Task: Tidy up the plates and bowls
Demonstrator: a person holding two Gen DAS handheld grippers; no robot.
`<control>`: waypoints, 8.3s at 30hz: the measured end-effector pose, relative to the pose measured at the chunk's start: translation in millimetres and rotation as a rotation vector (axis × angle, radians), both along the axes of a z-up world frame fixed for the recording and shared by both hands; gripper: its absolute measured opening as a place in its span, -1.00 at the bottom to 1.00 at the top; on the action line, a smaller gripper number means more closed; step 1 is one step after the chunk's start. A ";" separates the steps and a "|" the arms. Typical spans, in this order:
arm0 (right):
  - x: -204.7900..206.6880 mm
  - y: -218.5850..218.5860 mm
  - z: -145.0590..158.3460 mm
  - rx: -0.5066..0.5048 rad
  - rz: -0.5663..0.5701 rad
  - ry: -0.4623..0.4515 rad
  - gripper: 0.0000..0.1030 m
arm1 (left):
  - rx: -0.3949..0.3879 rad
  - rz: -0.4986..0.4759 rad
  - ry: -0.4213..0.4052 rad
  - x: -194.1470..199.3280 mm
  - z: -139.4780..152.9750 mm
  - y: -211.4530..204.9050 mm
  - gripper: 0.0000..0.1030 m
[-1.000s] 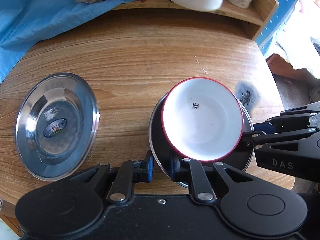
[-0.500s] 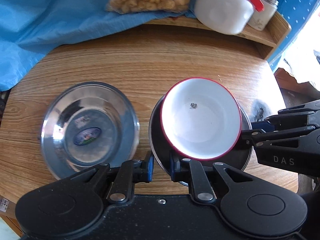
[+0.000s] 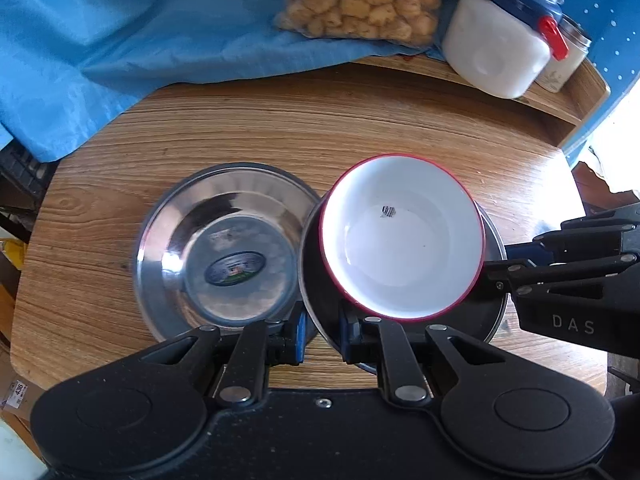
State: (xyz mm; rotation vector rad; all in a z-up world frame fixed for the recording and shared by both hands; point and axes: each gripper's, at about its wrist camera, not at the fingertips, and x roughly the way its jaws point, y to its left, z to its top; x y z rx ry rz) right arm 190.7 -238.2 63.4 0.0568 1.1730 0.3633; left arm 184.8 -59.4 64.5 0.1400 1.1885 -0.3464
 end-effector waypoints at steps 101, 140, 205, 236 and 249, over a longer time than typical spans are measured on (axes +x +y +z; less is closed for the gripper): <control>31.8 91.2 -28.2 -0.021 -0.061 -0.051 -0.52 | 0.106 0.005 -0.055 42.0 -38.5 96.9 -0.40; 9.9 82.6 -18.5 -0.129 -0.155 -0.134 0.70 | 0.114 0.146 -0.108 35.2 -29.7 127.3 0.89; -135.7 31.2 -3.9 -0.117 0.073 -0.529 0.99 | -0.005 0.197 -0.535 -159.1 -16.4 109.2 0.98; -149.7 4.9 -16.3 -0.081 0.031 -0.445 0.99 | 0.004 0.190 -0.484 -179.3 -29.4 90.2 0.98; -146.9 13.2 -20.0 -0.099 0.044 -0.430 0.99 | -0.001 0.183 -0.477 -176.1 -33.6 93.5 0.98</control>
